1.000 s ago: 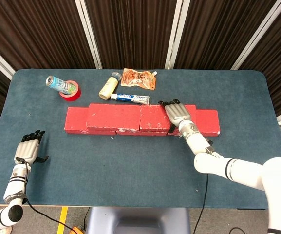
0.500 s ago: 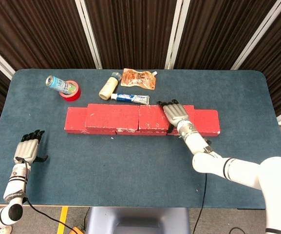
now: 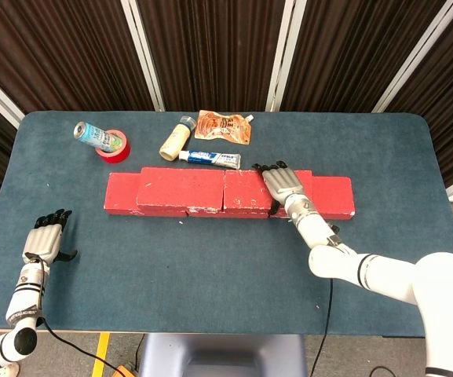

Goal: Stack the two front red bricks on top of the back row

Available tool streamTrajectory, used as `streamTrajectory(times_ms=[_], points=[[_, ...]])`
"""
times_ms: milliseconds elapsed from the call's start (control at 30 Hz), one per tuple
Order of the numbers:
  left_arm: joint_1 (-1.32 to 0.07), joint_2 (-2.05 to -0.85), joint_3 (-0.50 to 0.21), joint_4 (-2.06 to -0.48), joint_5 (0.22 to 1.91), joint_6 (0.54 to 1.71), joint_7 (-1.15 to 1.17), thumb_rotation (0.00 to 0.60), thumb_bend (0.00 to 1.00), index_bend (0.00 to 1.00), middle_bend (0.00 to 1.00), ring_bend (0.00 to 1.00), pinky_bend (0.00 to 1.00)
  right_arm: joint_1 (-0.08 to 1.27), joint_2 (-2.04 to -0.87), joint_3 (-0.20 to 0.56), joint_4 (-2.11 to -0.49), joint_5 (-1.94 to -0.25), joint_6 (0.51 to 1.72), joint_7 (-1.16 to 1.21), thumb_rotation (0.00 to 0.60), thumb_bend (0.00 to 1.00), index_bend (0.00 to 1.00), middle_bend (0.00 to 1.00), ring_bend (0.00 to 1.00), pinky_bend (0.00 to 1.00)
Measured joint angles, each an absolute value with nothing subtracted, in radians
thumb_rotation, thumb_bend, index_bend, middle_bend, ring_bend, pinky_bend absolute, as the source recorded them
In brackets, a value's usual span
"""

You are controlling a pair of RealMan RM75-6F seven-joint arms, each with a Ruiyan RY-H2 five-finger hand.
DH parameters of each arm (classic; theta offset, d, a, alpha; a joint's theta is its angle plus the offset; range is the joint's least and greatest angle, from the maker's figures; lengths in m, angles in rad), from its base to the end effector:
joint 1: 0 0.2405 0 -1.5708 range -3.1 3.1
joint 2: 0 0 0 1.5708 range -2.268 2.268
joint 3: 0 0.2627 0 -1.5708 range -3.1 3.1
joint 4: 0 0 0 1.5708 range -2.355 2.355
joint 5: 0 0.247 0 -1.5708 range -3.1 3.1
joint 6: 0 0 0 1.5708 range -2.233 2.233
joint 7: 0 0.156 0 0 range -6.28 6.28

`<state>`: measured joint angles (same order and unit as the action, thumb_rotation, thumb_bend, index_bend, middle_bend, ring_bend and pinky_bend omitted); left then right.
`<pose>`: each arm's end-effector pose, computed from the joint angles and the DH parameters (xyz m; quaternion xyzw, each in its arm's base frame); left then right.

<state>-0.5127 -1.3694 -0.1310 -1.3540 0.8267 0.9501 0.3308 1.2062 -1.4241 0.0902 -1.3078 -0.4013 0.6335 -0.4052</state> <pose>-0.3443 0.3467 0.0339 -0.6125 -0.4884 -0.2124 0.5841 -0.1112 -0.4774 -0.0245 0.7364 -0.4552 0.2519 0.4325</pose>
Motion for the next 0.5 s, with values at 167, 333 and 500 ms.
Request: streamTrajectory(times_ms=[167, 333, 500], points=[[-0.509, -1.369, -0.128, -1.365, 0.824, 0.959, 0.339, 0.6, 0.26, 0.0, 0.0, 0.0, 0.04, 1.21, -1.425, 0.087, -1.307, -0.394, 0.634, -0.407, 0.6, 0.05, 0.06, 0.25, 0.19, 0.01], [-0.505, -1.367, -0.127, -1.377, 0.823, 0.968, 0.345, 0.6, 0.26, 0.0, 0.0, 0.0, 0.04, 1.211, -1.427, 0.087, -1.306, -0.392, 0.634, -0.406, 0.6, 0.05, 0.06, 0.22, 0.16, 0.0], [-0.506, -1.367, -0.128, -1.38, 0.818, 0.969, 0.348, 0.6, 0.26, 0.0, 0.0, 0.0, 0.04, 1.212, -1.431, 0.087, -1.298, -0.392, 0.637, -0.406, 0.6, 0.05, 0.06, 0.22, 0.16, 0.0]])
